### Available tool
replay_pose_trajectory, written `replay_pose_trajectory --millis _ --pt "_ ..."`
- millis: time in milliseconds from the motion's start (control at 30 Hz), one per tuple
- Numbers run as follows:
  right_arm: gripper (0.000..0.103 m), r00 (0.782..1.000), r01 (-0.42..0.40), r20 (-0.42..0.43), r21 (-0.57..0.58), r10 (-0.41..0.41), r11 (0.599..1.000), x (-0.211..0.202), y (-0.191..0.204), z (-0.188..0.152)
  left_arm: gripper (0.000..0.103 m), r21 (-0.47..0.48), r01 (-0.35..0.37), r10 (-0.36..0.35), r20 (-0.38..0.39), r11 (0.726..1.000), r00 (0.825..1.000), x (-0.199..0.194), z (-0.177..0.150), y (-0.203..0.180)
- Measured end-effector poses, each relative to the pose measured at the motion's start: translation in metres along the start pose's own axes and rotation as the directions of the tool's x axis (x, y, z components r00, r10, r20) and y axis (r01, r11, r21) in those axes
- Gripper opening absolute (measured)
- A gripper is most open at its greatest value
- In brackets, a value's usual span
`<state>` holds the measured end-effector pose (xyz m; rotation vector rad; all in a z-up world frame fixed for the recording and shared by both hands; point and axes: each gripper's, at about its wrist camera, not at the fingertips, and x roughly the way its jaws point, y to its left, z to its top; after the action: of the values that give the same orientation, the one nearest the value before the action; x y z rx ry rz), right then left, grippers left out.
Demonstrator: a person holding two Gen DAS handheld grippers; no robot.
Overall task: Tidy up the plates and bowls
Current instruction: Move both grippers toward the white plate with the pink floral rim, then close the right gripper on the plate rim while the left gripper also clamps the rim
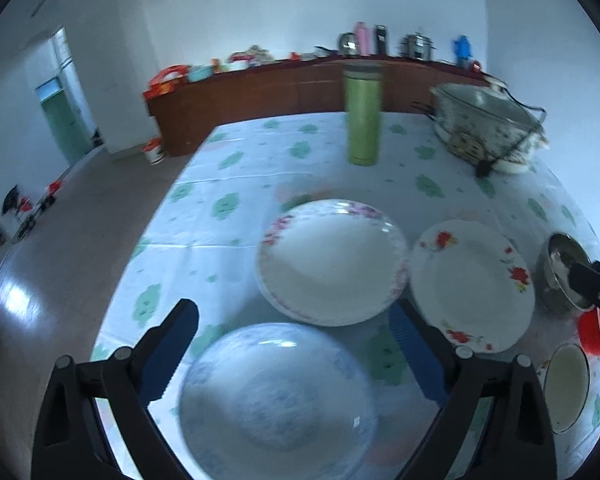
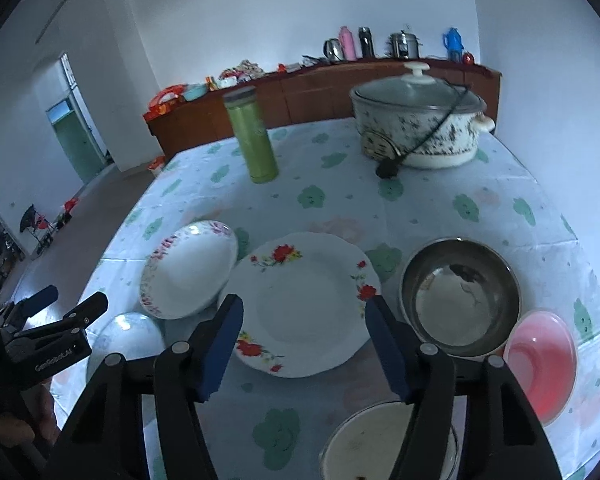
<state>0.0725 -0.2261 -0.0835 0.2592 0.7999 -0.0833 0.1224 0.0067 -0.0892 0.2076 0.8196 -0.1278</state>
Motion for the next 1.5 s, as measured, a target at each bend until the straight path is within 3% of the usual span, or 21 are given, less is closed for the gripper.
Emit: replay_pose_trajectory --millis 67,400,567,700,833,967,1100,1167,1300,1500 --pt "0.06 1.0 0.002 -0.017 0.003 -0.002 1.0 0.006 -0.005 0.001 0.097 0.015 -0.001 0.001 -0.012 1.0 1.0 0.009 0.002 -0.006" --pt "0.06 0.999 0.002 -0.042 0.03 0.0 1.0 0.034 -0.014 0.024 0.095 -0.027 -0.015 0.015 -0.03 1.0 0.999 0.032 0.011 0.011" --pt "0.06 0.997 -0.046 -0.062 0.012 0.047 0.999 0.047 0.005 0.032 0.092 -0.049 -0.044 0.042 -0.058 0.998 0.997 0.052 0.016 0.032" --pt "0.06 0.99 -0.114 -0.085 -0.008 0.113 0.993 0.074 0.034 0.044 0.091 -0.084 -0.016 0.011 -0.059 0.996 0.998 0.067 0.031 0.054" --pt "0.054 0.974 -0.171 -0.149 0.011 0.17 0.985 0.115 0.058 0.063 0.077 -0.083 -0.015 0.007 -0.104 0.996 0.995 0.097 0.044 0.069" --pt "0.052 0.96 -0.185 -0.215 0.003 0.182 0.983 0.155 0.074 0.078 0.076 -0.13 0.013 -0.036 -0.182 0.991 0.983 0.125 0.047 0.078" --pt "0.042 0.954 -0.176 -0.251 -0.02 0.165 0.984 0.178 0.08 0.082 0.069 -0.126 0.031 -0.056 -0.201 0.992 0.978 0.136 0.047 0.076" --pt "0.042 0.945 -0.187 -0.276 -0.026 0.173 0.982 0.189 0.083 0.083 0.069 -0.116 0.032 -0.056 -0.21 0.993 0.976 0.142 0.048 0.074" --pt "0.042 0.93 -0.198 -0.32 -0.03 0.178 0.98 0.206 0.086 0.083 0.053 -0.132 0.06 -0.091 -0.243 0.989 0.966 0.154 0.045 0.077" --pt "0.042 0.927 -0.182 -0.347 -0.081 0.143 0.98 0.226 0.092 0.086 0.051 -0.158 0.071 -0.114 -0.281 0.985 0.953 0.166 0.042 0.078"
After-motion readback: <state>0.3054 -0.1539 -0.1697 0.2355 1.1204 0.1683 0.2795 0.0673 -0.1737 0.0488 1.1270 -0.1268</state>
